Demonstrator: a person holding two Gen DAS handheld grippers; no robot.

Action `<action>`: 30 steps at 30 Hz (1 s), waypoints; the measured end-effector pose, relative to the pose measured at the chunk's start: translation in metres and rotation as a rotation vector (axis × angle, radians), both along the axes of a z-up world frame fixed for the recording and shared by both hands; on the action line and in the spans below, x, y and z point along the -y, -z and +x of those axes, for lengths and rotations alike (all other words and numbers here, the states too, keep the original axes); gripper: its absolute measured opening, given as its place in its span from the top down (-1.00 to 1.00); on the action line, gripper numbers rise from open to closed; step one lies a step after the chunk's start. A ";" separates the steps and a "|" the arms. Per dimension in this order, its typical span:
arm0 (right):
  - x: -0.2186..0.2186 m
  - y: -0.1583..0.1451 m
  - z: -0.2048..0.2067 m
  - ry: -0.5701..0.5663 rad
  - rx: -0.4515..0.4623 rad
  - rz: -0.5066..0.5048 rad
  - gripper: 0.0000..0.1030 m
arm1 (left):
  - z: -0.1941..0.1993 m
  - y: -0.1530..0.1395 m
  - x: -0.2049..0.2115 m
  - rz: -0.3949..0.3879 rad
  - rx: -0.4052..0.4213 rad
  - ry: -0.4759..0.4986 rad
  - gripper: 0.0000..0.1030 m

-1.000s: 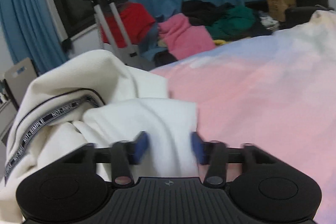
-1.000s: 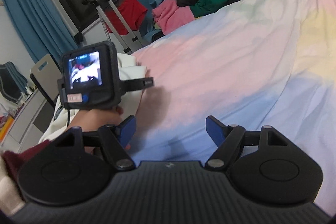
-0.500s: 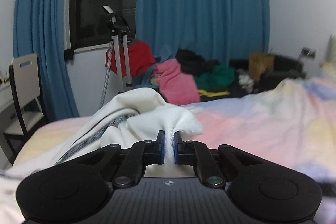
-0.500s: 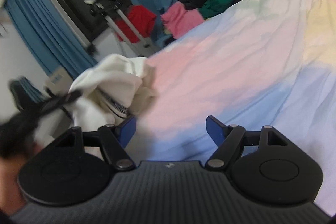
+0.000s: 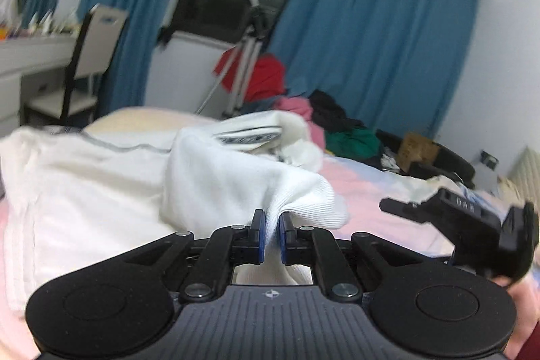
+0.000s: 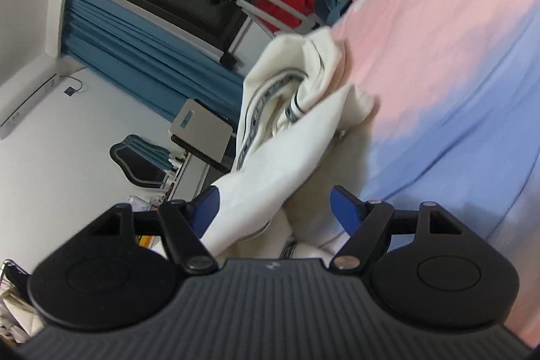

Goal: Fold clothes

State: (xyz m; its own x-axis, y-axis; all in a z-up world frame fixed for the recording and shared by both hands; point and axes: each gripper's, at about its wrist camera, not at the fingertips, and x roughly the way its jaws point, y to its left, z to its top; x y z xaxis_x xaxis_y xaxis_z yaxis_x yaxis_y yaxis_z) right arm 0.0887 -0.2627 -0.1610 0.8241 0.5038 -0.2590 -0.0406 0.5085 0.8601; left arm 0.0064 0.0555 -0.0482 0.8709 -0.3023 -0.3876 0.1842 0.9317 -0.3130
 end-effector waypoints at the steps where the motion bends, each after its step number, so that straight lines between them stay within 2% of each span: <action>1: -0.004 0.004 0.000 0.002 -0.012 0.018 -0.44 | 0.004 0.000 -0.004 -0.019 -0.006 0.000 0.83; 7: -0.010 0.029 0.027 0.019 -0.081 0.198 -0.44 | 0.017 0.012 -0.019 -0.083 0.009 0.020 0.82; 10: -0.010 0.033 0.060 0.073 -0.112 0.199 -0.44 | 0.032 0.022 -0.024 -0.117 0.012 0.039 0.82; 12: -0.012 0.035 0.087 0.097 -0.143 0.150 -0.44 | 0.042 0.029 -0.028 -0.148 0.013 0.049 0.82; 13: -0.013 0.036 0.101 0.112 -0.158 0.124 -0.36 | 0.045 0.033 -0.027 -0.155 0.010 0.062 0.82; 14: -0.014 0.037 0.114 0.132 -0.163 0.105 -0.11 | 0.047 0.037 -0.025 -0.157 0.005 0.080 0.82; 15: -0.015 0.038 0.127 0.151 -0.163 0.088 0.05 | 0.050 0.041 -0.023 -0.160 0.000 0.097 0.82; 17: -0.015 0.036 0.149 0.178 -0.155 0.033 0.60 | 0.054 0.049 -0.019 -0.165 -0.011 0.132 0.81; 18: -0.016 0.031 0.157 0.196 -0.164 -0.022 0.74 | 0.057 0.053 -0.017 -0.168 -0.016 0.150 0.81; 20: -0.017 0.015 0.167 0.222 -0.150 -0.139 0.83 | 0.062 0.061 -0.014 -0.173 -0.027 0.185 0.80; 22: -0.011 -0.005 0.165 0.237 -0.101 -0.228 0.89 | 0.062 0.066 -0.007 -0.162 -0.022 0.212 0.78; 24: 0.007 -0.022 0.154 0.265 -0.048 -0.266 0.89 | 0.061 0.069 -0.003 -0.183 -0.016 0.251 0.72; 28: 0.064 -0.050 0.115 0.379 0.035 -0.281 0.89 | 0.052 0.071 0.008 -0.253 -0.004 0.362 0.53; 30: 0.101 -0.056 0.086 0.491 0.056 -0.273 0.89 | 0.048 0.073 0.016 -0.261 -0.005 0.412 0.31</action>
